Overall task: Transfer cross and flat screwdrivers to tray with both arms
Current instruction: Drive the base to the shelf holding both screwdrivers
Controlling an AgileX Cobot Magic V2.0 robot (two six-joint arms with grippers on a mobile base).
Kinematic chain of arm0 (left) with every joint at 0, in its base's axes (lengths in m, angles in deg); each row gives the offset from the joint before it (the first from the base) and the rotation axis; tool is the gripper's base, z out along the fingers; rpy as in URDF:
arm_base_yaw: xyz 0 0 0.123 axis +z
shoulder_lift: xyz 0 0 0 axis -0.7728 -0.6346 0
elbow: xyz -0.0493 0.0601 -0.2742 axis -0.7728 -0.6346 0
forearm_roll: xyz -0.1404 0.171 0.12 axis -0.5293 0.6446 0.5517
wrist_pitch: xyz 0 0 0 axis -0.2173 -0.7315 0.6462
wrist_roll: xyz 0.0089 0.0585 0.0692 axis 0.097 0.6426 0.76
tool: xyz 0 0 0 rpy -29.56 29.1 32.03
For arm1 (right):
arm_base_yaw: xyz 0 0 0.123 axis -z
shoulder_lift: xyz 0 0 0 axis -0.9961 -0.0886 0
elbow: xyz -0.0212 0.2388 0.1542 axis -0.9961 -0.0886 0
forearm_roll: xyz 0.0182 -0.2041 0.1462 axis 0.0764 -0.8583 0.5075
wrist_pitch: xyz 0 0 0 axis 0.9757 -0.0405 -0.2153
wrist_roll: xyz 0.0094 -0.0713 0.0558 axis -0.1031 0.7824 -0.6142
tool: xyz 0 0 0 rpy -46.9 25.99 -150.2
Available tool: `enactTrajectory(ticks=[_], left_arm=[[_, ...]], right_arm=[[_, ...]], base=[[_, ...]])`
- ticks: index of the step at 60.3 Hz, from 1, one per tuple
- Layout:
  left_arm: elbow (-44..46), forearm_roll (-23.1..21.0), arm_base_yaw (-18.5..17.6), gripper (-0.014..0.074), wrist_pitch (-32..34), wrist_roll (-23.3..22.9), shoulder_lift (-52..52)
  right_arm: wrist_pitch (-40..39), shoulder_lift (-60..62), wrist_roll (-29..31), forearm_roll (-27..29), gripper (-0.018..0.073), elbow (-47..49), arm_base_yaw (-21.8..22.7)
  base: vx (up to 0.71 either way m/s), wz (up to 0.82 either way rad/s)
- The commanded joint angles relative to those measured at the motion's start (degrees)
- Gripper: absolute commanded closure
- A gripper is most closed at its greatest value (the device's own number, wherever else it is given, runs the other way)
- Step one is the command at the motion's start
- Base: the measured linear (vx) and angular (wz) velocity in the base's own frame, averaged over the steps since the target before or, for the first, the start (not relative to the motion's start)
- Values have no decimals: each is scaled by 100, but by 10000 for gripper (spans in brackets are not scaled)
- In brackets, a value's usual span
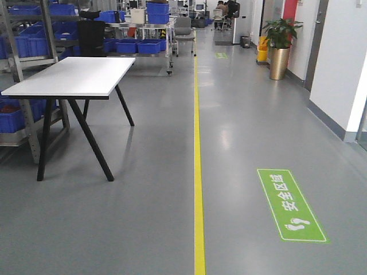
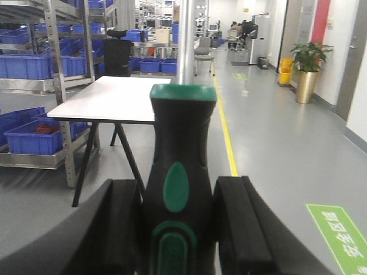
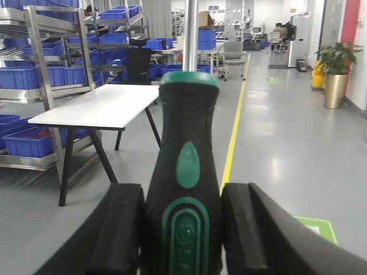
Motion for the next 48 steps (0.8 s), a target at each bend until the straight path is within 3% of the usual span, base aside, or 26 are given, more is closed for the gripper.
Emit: enactTrajectory(ticks=[1, 48], left_arm=[[180, -26, -25, 596, 544, -59, 3], [180, -26, -25, 596, 544, -59, 3]], right_arm=[[-556, 33, 31, 7, 567, 159, 5], [-556, 33, 31, 7, 567, 159, 5]], base=[[47, 18], [51, 28]])
